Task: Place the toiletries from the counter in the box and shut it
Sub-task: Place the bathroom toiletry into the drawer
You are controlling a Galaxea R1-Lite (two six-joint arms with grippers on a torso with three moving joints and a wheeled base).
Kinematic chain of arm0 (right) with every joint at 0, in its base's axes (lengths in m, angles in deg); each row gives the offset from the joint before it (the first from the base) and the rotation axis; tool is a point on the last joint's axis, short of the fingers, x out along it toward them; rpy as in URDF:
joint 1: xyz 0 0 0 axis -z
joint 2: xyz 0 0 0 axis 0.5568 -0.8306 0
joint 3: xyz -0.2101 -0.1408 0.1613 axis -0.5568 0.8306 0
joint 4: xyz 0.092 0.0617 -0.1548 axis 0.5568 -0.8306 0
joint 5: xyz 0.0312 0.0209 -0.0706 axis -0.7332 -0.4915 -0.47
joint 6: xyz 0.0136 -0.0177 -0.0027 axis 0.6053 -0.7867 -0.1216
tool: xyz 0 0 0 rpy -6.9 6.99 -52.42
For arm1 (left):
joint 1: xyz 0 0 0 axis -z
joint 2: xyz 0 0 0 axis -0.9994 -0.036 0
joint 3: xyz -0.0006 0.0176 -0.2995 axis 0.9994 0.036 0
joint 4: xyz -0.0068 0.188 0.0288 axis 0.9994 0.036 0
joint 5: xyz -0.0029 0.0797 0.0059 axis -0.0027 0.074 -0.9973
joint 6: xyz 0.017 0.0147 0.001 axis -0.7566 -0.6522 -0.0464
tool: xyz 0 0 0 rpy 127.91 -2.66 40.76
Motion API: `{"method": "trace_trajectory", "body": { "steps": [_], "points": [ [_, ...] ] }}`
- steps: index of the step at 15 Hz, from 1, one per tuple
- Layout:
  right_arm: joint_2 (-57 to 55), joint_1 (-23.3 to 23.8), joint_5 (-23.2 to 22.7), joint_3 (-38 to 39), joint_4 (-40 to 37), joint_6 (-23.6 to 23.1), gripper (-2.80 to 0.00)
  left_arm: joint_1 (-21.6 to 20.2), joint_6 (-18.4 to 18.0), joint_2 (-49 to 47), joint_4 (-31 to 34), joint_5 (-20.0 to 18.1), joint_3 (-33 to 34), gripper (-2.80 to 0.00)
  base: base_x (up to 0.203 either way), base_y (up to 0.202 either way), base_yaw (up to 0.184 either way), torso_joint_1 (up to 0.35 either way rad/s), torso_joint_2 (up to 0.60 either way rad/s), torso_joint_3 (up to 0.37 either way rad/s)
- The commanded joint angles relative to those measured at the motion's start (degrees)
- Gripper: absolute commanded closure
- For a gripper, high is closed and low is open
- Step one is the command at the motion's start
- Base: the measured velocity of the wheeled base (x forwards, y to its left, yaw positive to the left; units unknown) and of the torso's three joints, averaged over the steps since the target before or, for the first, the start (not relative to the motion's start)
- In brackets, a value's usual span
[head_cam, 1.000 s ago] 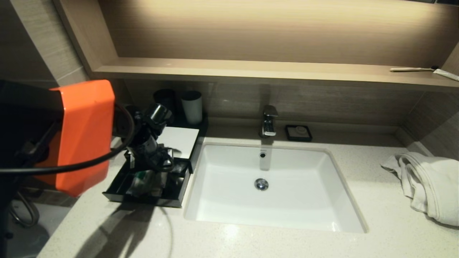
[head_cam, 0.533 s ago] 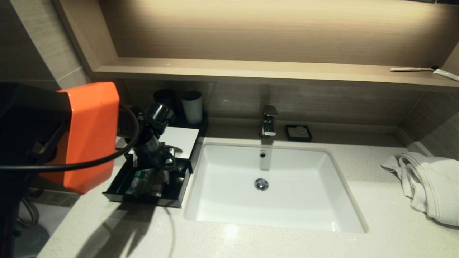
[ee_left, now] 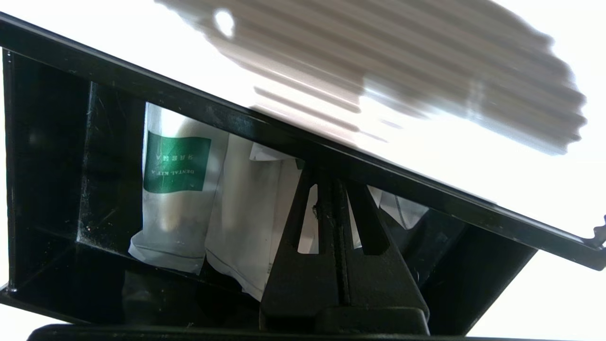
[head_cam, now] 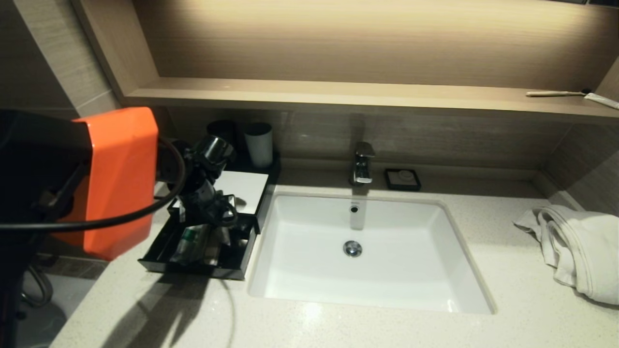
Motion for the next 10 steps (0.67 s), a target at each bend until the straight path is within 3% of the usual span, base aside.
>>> {"method": "trace_trajectory", "body": {
  "steps": [1,10],
  "points": [
    [0.0,0.0,0.0,0.0,0.0,0.0,0.0,0.0,0.3,-0.5,0.2,0.1,-0.1,0.0,0.0,0.0,0.0,0.0,0.0,0.0],
    [0.0,0.0,0.0,0.0,0.0,0.0,0.0,0.1,0.8,2.9,0.3,0.6,1.4,0.0,0.0,0.0,0.0,0.0,0.0,0.0]
  ]
}}
